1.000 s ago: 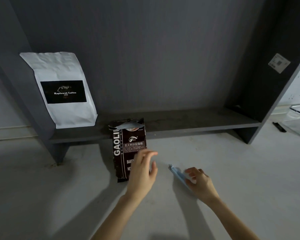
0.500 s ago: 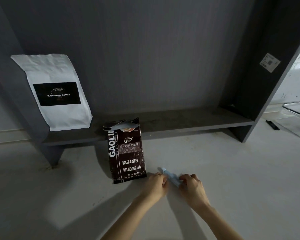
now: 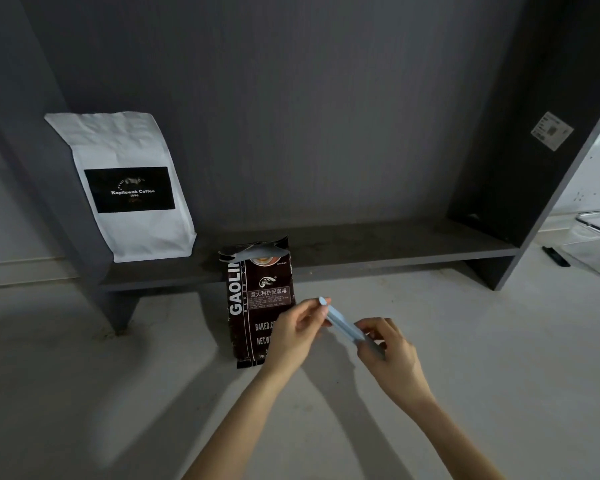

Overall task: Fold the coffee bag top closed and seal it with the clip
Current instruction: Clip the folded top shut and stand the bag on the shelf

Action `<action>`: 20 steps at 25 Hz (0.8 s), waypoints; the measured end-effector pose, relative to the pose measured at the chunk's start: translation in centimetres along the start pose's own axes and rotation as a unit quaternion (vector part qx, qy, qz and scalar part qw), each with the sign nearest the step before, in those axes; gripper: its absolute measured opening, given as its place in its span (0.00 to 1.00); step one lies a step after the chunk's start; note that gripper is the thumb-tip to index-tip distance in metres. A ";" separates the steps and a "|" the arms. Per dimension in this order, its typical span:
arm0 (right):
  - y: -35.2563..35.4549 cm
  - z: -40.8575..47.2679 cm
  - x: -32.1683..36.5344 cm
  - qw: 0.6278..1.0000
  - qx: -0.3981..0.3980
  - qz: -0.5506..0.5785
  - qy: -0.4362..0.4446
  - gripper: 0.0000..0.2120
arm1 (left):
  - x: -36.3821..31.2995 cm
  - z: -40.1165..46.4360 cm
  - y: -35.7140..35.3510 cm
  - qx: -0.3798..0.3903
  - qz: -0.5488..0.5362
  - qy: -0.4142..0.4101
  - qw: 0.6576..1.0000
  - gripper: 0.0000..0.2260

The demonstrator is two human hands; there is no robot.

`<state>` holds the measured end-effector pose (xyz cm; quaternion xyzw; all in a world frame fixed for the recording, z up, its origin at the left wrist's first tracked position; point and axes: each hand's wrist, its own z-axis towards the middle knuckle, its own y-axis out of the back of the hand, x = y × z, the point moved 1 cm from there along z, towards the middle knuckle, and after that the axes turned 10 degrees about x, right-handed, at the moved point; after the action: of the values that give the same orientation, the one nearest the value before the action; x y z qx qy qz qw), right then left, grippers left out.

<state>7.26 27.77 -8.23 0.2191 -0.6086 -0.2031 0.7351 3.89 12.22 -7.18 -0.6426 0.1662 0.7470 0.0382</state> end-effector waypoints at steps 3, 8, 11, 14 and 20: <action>-0.5 0.3 1.8 0.999 0.007 -0.002 0.051 0.10 | -1.3 -0.9 1.1 -0.044 -0.016 -0.015 0.999 0.07; -1.5 0.3 3.6 0.993 0.005 -0.021 0.118 0.08 | -2.3 -2.3 2.6 -0.129 -0.014 -0.022 0.991 0.06; -1.9 0.3 4.1 0.990 0.006 -0.020 0.139 0.08 | -2.7 -2.7 3.4 -0.158 0.027 -0.028 0.987 0.06; -2.4 0.3 4.8 0.986 0.012 -0.023 0.167 0.07 | -2.8 -3.0 3.8 -0.173 -0.021 -0.003 0.985 0.09; -2.5 0.4 5.3 0.981 0.022 -0.042 0.189 0.06 | -2.5 -3.0 3.9 -0.190 -0.196 0.060 0.960 0.10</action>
<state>7.77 22.71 -5.32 0.2957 -0.4531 -0.1753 0.8225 6.13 8.03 -4.34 -0.7019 -0.1056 0.7026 0.0509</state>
